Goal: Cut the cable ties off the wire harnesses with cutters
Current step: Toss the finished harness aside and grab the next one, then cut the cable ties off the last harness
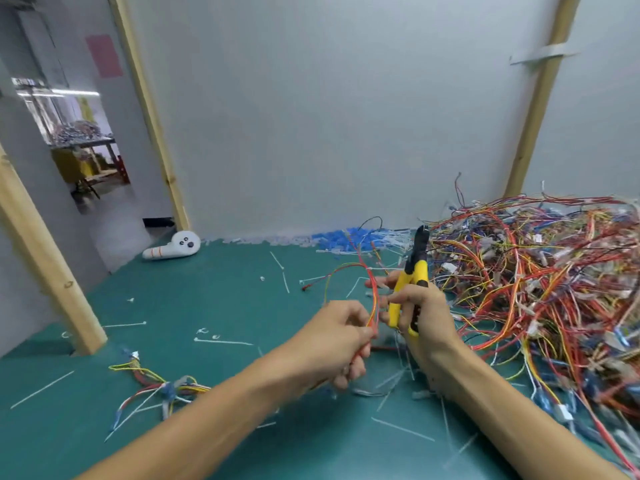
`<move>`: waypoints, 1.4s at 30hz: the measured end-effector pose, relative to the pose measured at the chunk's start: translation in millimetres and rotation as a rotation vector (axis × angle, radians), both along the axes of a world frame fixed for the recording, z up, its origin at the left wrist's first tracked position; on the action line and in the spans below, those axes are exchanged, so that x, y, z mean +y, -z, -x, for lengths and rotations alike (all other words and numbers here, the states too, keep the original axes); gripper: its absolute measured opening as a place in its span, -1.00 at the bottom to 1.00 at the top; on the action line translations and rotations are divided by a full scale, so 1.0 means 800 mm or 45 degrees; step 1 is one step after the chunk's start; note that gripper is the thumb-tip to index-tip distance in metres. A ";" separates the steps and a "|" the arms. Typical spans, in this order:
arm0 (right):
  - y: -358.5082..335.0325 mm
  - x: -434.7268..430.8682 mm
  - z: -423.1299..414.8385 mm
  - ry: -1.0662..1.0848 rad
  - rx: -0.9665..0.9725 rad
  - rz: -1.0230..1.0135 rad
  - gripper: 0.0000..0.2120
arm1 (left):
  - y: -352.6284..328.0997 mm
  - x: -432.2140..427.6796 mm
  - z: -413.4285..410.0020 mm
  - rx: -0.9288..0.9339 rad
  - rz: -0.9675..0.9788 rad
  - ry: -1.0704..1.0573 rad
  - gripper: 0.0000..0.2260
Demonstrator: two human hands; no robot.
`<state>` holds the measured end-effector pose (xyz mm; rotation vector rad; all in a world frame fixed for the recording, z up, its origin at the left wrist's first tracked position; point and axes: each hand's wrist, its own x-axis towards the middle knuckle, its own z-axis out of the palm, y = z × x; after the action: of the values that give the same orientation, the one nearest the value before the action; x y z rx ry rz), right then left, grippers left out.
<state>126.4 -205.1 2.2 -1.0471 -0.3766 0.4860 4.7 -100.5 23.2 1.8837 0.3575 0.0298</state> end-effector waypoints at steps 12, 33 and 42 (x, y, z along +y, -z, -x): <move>0.026 0.014 0.007 -0.111 -0.653 0.421 -0.80 | 0.030 0.087 -0.046 -0.269 0.451 -0.027 -0.75; 0.019 0.013 -0.009 -0.079 -0.487 0.584 -0.75 | 0.055 0.101 -0.052 -0.703 0.317 -0.190 -0.82; 0.018 0.007 0.012 0.016 -0.938 0.603 -0.76 | 0.044 0.105 -0.046 -0.850 0.295 -0.196 -0.64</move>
<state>116.6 -199.5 -11.9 -1.6819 -0.9341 0.1569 41.6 -16.7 -12.2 1.5087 0.0385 0.6754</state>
